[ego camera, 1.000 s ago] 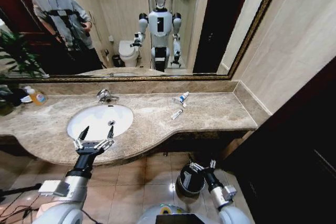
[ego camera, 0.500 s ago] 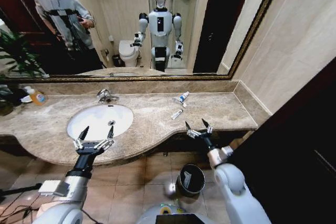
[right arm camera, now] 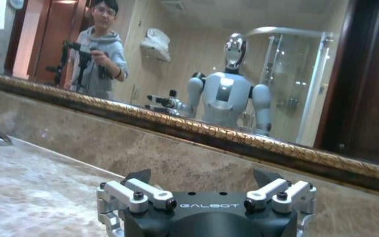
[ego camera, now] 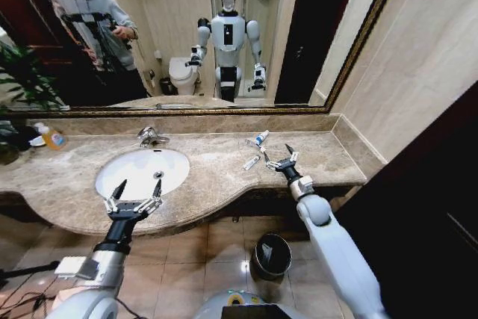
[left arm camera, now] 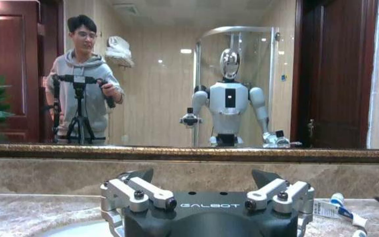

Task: Pick up the trash from the sink and place it in the trash bin.

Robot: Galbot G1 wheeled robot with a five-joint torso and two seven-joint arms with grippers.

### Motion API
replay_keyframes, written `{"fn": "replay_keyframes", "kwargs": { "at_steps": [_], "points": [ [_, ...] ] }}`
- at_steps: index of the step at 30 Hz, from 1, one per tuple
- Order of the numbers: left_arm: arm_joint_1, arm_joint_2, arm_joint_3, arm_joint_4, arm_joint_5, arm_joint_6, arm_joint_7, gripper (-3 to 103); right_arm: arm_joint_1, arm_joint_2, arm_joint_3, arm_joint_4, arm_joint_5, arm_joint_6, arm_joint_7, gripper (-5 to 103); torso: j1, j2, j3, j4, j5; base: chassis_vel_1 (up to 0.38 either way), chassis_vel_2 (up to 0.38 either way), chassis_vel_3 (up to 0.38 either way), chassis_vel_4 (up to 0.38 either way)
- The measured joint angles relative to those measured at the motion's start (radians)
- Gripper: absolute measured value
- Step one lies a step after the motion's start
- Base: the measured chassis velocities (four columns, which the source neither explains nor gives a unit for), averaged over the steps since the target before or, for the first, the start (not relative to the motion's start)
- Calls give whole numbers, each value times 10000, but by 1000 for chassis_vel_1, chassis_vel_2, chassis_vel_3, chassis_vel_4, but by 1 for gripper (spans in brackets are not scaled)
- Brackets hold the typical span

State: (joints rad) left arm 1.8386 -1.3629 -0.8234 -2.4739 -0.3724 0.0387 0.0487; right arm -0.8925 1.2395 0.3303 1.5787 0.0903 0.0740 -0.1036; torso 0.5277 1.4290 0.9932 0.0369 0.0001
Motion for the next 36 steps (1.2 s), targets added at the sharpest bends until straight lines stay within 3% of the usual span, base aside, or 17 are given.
{"fn": "replay_keyframes", "kwargs": {
  "at_steps": [2, 4, 5, 7, 11, 23, 26, 31, 36],
  "points": [
    [0, 0, 2, 0, 0, 0, 6, 100, 857, 119, -368, -709, -92, -311, 39, 100, 0, 0, 0, -1, 1, 0, 0, 0, 0],
    [-1, 0, 0, 0, 0, 0, 2, 100, 1527, 199, -846, -1087, 604, -1323, 145, 100, 0, 0, 0, 1, -1, 0, 0, 0, 0],
    [-1, 0, 0, 0, 0, 0, 2, 100, 1527, 199, -846, -1087, 604, -1323, 145, 100, 0, 0, 0, 1, -1, 0, 0, 0, 0],
    [0, 1, 1, 0, 0, 0, 2, 100, 2205, 331, -1325, -1701, 1411, -2188, 19, 100, 0, 0, 0, 0, -1, 0, 0, 0, 0],
    [0, 1, 1, 0, 0, 0, 2, 100, 2868, 594, -1659, -2654, 1885, -2539, -232, 100, -1, 0, 0, 1, -1, 0, 0, 0, 0],
    [0, 0, 1, -1, 0, 0, 2, 100, 3773, 889, -1874, -4534, 1739, -1935, -662, 100, -1, 0, -1, -1, -2, 0, 0, 0, 0],
    [0, 0, 0, 0, 0, 0, 2, 100, 3883, 976, -1845, -5041, 1099, -1250, -730, 100, -1, 0, -1, 0, -1, 0, 0, 0, 0],
    [0, 0, 1, 0, 0, 0, 1, 100, 4005, 1019, -1831, -5440, 769, -933, -742, 101, -2, 0, -1, -1, -1, 0, 0, 0, 0],
    [0, 0, 1, 0, 0, 0, 2, 100, 4069, 1035, -1734, -5686, 627, -721, -741, 86, -2, 1, -2, 0, -2, 0, 0, 0, 0]
  ]
}}
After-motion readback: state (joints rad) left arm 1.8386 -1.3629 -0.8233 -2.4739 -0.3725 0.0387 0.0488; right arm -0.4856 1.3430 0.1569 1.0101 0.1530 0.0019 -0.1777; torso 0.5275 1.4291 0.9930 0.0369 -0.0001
